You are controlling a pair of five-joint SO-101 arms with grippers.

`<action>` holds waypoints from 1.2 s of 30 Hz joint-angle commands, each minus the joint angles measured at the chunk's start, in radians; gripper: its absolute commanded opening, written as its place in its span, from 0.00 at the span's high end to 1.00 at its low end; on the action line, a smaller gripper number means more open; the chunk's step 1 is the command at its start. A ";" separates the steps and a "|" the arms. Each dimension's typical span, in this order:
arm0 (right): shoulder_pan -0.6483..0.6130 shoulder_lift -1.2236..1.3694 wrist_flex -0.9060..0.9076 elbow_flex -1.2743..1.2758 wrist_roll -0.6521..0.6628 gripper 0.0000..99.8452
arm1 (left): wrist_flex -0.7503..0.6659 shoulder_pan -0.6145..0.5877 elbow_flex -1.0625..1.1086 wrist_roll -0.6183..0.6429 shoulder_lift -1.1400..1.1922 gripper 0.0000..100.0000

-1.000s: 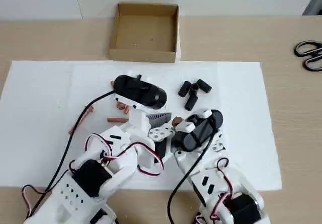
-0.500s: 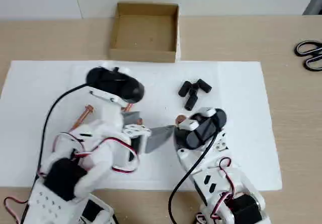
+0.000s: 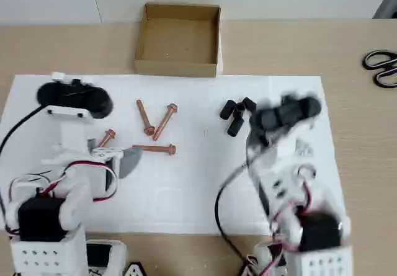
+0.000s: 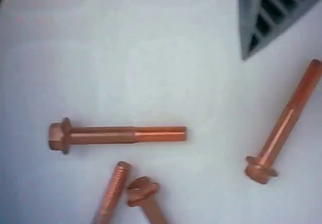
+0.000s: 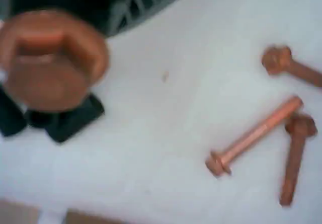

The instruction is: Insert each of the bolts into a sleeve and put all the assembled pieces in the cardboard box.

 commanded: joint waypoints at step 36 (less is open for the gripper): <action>-0.127 2.124 -0.670 -1.619 0.009 0.81 | 0.078 -0.379 -0.039 -0.127 -0.005 0.70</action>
